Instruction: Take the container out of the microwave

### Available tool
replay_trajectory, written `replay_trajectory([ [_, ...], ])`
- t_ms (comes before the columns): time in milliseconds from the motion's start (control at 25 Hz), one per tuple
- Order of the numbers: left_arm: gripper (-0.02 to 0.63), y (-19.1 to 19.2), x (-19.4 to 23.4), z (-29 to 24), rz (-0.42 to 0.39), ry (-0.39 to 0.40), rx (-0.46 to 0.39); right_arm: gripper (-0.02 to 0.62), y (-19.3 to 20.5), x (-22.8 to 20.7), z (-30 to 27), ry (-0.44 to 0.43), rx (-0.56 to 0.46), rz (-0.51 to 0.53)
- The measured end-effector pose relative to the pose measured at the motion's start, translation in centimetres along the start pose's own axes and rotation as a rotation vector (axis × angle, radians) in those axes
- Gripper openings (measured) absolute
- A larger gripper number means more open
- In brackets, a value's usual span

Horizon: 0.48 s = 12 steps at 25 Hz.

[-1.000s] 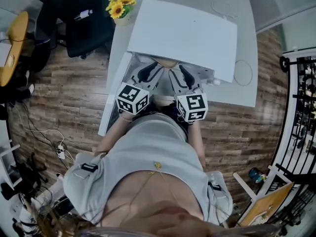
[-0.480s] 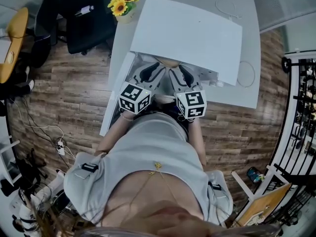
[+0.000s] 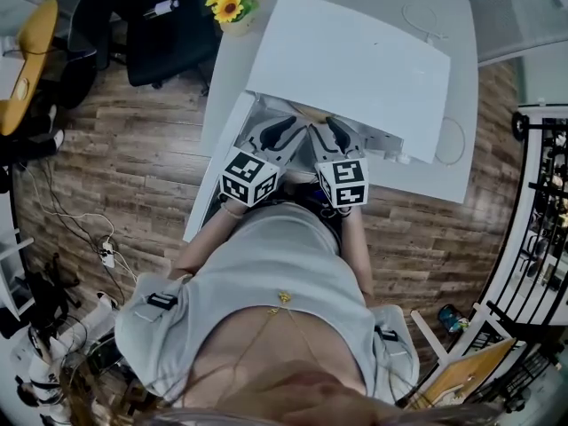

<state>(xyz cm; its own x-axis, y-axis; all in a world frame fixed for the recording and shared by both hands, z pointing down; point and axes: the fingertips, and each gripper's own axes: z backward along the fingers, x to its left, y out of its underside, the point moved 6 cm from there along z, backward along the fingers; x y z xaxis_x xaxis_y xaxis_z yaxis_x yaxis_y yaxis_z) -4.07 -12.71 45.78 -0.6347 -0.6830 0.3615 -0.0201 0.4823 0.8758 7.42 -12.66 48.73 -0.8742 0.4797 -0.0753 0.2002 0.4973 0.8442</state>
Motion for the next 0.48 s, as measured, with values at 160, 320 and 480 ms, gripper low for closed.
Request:
replay_trajectory([
  [160,0.118,0.4,-0.1,0.0,-0.001,0.008,0.013,0.161,0.6,0.1,-1.0,0.0,0.036,0.034],
  [320,0.118,0.7,-0.1,0.2,0.005,0.011,0.021,0.161,1.2,0.2,-2.0,0.001,0.076,0.065],
  [480,0.118,0.9,0.1,0.4,0.008,0.013,0.03,0.161,1.8,0.0,-2.9,0.0,0.102,0.072],
])
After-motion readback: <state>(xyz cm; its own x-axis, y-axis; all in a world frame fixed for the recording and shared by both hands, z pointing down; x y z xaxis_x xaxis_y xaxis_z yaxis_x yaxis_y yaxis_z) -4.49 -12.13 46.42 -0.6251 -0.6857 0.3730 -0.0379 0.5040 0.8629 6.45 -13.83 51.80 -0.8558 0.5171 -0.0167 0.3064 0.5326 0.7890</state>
